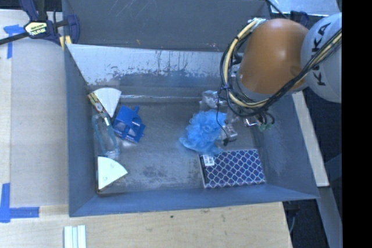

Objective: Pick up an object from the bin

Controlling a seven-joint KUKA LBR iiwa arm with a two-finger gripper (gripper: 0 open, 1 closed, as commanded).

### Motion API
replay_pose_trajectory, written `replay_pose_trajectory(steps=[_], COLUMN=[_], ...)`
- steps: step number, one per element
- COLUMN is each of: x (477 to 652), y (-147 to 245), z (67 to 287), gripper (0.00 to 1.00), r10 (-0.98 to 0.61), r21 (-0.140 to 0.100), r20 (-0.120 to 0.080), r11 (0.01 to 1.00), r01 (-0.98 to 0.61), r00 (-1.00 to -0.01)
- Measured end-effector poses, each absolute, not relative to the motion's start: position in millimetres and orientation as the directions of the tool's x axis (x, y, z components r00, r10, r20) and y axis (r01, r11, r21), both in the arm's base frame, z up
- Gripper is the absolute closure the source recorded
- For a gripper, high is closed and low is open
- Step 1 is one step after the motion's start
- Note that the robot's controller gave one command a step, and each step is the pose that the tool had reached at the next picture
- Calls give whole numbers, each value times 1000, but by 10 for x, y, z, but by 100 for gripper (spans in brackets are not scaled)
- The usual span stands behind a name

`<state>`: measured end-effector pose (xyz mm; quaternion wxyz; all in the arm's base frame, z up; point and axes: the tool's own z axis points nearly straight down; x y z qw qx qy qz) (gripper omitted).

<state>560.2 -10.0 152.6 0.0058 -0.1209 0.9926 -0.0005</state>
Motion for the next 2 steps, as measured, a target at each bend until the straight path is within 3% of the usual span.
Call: replay_pose_trajectory(steps=[1,2], x=[5877,6068], y=[-108,-227], z=[1005,712], gripper=[0,0], r10=[-252,-626], r21=[-1,-10], r20=[-7,-15], r11=[968,780], r01=[-252,-626], r00=[-968,-780])
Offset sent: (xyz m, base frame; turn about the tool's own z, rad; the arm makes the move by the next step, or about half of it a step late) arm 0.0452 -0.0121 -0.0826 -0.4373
